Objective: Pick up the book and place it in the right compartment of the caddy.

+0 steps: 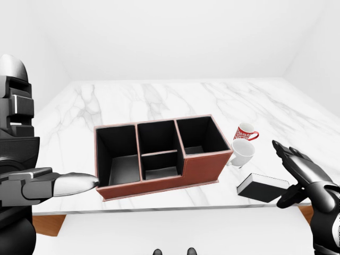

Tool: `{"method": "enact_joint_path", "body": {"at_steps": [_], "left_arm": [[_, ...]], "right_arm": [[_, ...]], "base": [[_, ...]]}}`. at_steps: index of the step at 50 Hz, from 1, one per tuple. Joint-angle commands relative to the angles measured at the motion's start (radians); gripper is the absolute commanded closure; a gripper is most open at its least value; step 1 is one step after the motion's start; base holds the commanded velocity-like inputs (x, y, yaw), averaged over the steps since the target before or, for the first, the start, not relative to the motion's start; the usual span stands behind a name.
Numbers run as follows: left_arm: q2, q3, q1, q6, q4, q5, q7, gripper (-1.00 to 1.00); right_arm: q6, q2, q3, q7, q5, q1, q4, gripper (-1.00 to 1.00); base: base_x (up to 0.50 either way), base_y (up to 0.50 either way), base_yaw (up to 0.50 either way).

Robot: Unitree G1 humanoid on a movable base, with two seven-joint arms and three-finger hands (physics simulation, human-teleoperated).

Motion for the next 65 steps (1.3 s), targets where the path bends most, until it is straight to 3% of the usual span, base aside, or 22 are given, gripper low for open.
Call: {"method": "enact_joint_path", "body": {"at_steps": [1, 19, 28, 44, 58, 65], "left_arm": [[0.0, -0.003, 0.0, 0.0, 0.0, 0.001, 0.0, -1.0], [-0.007, -0.008, 0.0, 0.0, 0.0, 0.009, 0.0, -1.0], [-0.006, -0.015, 0.0, 0.0, 0.0, 0.015, 0.0, -1.0], [-0.009, -0.013, -0.004, 0.0, 0.0, 0.013, 0.0, -1.0], [0.001, -0.022, 0.005, 0.0, 0.0, 0.018, 0.0, -1.0], [0.005, -0.025, 0.006, 0.0, 0.0, 0.018, 0.0, -1.0]], "right_arm": [[0.007, 0.014, 0.032, 0.0, -0.022, -0.004, -0.033, -1.0], [0.024, 0.03, 0.13, 0.0, -0.039, -0.028, 0.067, -1.0], [0.004, 0.031, 0.144, 0.0, -0.032, -0.015, 0.136, -1.0], [-0.007, 0.029, 0.137, 0.0, -0.026, 0.015, 0.156, -1.0], [-0.047, 0.001, 0.081, 0.0, 0.0, 0.02, 0.247, -1.0], [-0.034, -0.003, 0.098, 0.0, 0.001, 0.018, 0.263, -1.0]], "base": [[0.0, 0.0, 0.0], [0.0, 0.0, 0.0], [0.0, 0.0, 0.0], [0.0, 0.0, 0.0], [0.0, 0.0, 0.0], [0.0, 0.0, 0.0]]}}
